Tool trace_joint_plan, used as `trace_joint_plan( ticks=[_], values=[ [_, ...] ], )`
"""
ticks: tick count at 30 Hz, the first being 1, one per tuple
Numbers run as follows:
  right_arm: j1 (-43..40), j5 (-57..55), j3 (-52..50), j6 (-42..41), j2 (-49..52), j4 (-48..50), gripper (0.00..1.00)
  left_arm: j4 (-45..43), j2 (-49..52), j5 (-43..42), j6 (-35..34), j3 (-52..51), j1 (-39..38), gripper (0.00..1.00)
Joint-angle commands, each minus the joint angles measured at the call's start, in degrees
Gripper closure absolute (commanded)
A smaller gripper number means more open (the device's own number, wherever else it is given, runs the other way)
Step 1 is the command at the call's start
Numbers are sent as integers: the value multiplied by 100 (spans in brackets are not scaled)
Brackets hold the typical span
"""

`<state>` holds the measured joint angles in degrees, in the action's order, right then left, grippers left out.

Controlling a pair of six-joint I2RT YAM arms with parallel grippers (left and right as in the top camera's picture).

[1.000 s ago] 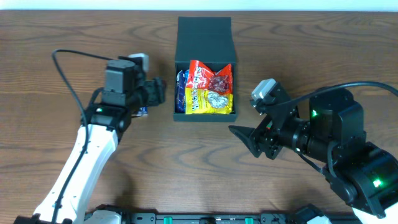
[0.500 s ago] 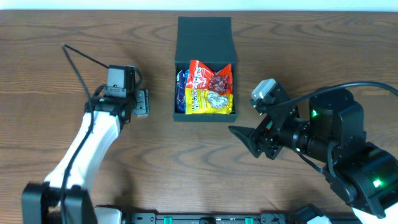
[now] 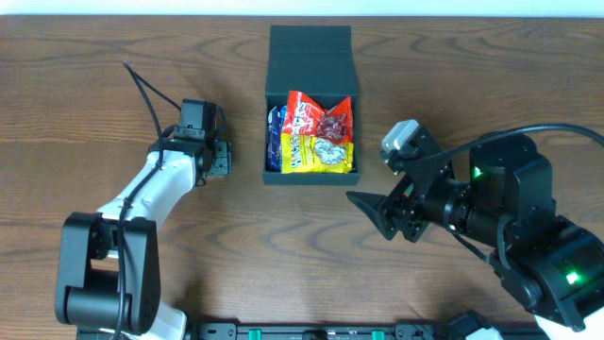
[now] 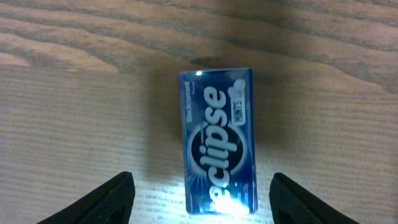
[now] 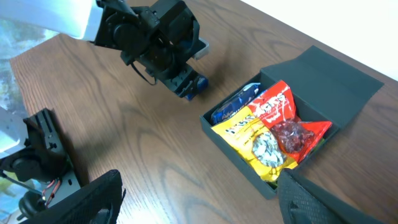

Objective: Pack container
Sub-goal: 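Grasp the blue Eclipse mint tin with the left gripper, then carry the Eclipse tin over the box and drop it in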

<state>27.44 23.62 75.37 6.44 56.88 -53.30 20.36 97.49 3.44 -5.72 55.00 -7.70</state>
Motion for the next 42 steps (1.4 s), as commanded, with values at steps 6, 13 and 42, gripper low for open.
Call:
trace_joint_plan(
  ticks=[6,13,42],
  values=[
    [-4,59,0,-35,-37,-11,20,-308,334,-52,31,28,17,30],
    [-4,59,0,-35,-37,-11,20,-461,442,-48,-361,26,17,37],
    [-4,17,0,-33,-42,4,17,63,551,-205,-614,35,17,75]
  ],
)
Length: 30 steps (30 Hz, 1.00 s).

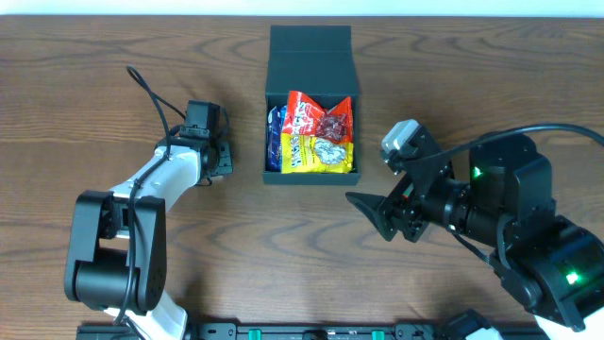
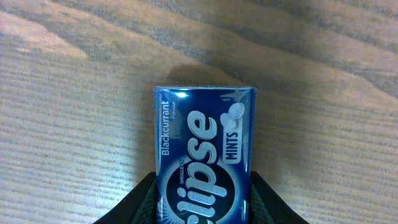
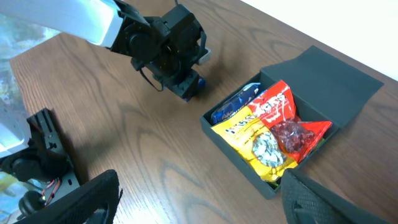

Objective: Pack container
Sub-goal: 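Carry the Eclipse tin over the box and drop it in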

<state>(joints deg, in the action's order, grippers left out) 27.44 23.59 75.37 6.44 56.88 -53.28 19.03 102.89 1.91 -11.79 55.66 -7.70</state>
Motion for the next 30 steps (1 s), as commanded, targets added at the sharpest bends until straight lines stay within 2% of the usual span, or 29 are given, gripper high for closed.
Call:
trace_joint_plan(
  ticks=[1,10,16,18,21,30],
  values=[
    [-4,20,0,-35,-55,13,16,258,-33,-50,-7,-28,17,76],
    [-4,24,0,-39,-197,125,13,315,-1185,-815,-9,114,-63,88],
    [-4,24,0,-39,-269,120,8,72,-1919,-946,-190,315,-540,92],
    [-4,26,0,-42,-273,118,7,-76,-2000,-953,-323,358,-813,93],
    [-4,70,0,-46,-273,118,1,-407,-1974,-1102,-647,385,-1274,93],
    [-4,70,0,-61,-273,101,1,-1036,-1585,-1410,-1233,385,-1740,94]
  ],
)
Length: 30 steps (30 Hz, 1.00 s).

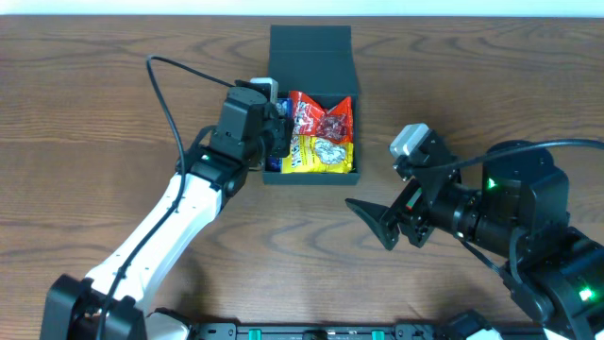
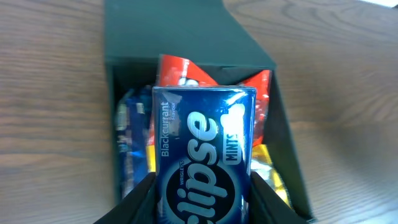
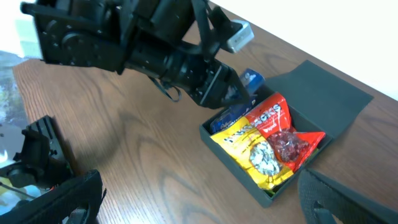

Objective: Pack container
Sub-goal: 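Carry the Eclipse tin over the box and drop it in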

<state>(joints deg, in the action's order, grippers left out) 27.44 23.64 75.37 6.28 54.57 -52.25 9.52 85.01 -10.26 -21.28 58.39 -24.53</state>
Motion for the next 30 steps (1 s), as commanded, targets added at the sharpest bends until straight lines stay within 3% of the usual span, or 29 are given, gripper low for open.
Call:
trace_joint_plan(
  ticks=[1,5,6,7,8,10,23,26,27,28,29,30],
  values=[
    [-4,66,0,-46,-42,-4,1,-111,273,-181,-282,111,-74,94],
    [-4,66,0,-46,-42,-74,1,-140,415,-162,-275,111,-79,90],
    [-4,63,0,-46,-42,-92,1,-142,424,-162,-273,111,-79,77],
    [-4,63,0,-46,-42,-98,1,-142,424,-162,-260,111,-79,52],
    [-4,63,0,-46,-42,-98,1,-140,424,-162,-225,111,-79,39],
    [-4,63,0,-46,-42,-98,1,-125,422,-162,-140,111,-79,28],
    [-4,586,0,-46,-22,-157,1,-68,146,-186,201,114,385,14],
    [-4,636,0,-44,17,-151,2,-63,61,-184,203,114,614,24],
    [-4,610,0,-44,37,-149,11,-63,33,-177,203,114,695,32],
    [-4,520,0,-44,74,-138,30,-76,4,-177,201,114,800,43],
    [-4,396,0,-48,114,-133,55,-87,-13,-177,201,114,894,55],
    [-4,236,0,-96,181,-136,80,-122,-33,-173,201,114,1008,73]
  ],
)
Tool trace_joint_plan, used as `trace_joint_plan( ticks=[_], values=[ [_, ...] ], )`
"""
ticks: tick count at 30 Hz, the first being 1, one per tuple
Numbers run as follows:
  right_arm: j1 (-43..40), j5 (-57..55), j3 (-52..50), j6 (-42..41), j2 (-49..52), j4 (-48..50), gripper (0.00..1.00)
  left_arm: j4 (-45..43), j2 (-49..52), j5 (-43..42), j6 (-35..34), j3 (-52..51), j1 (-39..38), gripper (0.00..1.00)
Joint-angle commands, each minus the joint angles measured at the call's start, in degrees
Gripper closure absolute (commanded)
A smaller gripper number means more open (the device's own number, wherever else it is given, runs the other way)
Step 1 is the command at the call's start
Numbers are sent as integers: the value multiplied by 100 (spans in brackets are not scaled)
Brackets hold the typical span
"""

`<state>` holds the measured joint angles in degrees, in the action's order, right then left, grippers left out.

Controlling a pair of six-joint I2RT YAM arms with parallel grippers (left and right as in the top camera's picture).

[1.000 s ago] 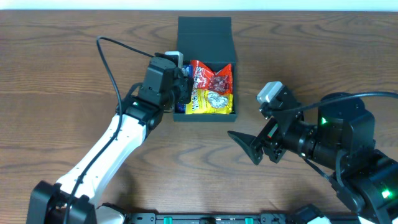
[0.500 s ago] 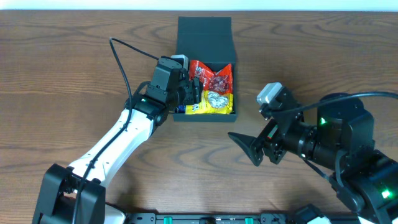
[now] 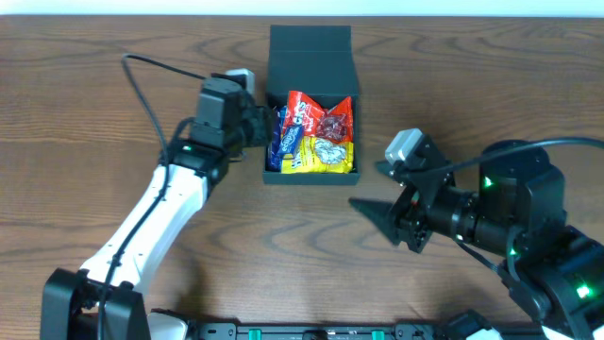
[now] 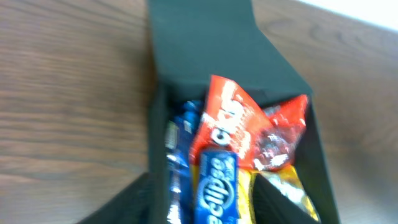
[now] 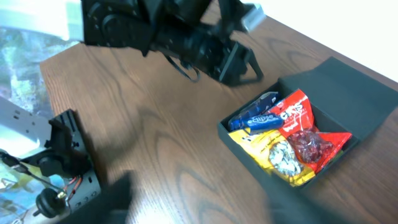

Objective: Pack container
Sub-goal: 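Carry the Eclipse tin over the box and drop it in, then raise both grippers to the box lid's back edge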

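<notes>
The black box (image 3: 311,178) stands open at the table's back middle, its lid (image 4: 205,37) folded back. Inside lie a red candy bag (image 4: 227,124), a yellow bag (image 3: 326,156), a blue packet (image 4: 177,149) and the blue Eclipse mint tin (image 4: 214,186). The tin rests between the blue packet and the yellow bag. My left gripper (image 4: 199,202) hangs open over the box's left part, with gaps between the tin and both fingers. My right gripper (image 3: 373,212) is open over bare wood, right of and nearer than the box; its wrist view is blurred.
The left arm's black cable (image 3: 156,66) loops over the table's left part. A metal stand (image 5: 62,155) sits off the table's edge in the right wrist view. A rail (image 3: 311,331) runs along the table's near edge.
My left gripper has opened and let go of the Eclipse tin, which now lies inside the box. The gripper sits slightly further left. My right gripper has shifted a little.
My left gripper stood open over the Eclipse tin on the table left of the box. Then it was shut on the tin there. Then it held the tin above the open box. Now the tin lies in the box and the gripper is open.
</notes>
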<state>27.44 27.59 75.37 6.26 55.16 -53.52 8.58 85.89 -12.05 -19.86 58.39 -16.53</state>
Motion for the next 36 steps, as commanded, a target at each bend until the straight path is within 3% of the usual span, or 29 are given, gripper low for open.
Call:
trace_joint_plan(
  ticks=[1,11,15,19,25,36],
  values=[
    [-4,-352,0,-275,210,-7,96,-87,-127,13,59,114,352,94],
    [-11,-2218,0,-1985,1416,210,98,-581,-125,-2,55,114,833,94],
    [-155,-2455,0,-2214,2048,509,99,-732,-63,-2,55,114,837,94],
    [-501,-2367,0,-2441,2610,850,99,-953,227,-168,-55,118,861,94],
    [-1370,-1045,0,-2444,3294,1572,98,-973,1154,-1005,-278,761,1154,94],
    [-2127,-96,0,-2505,4704,3038,99,859,3460,-1375,-310,3659,1287,94]
  ],
)
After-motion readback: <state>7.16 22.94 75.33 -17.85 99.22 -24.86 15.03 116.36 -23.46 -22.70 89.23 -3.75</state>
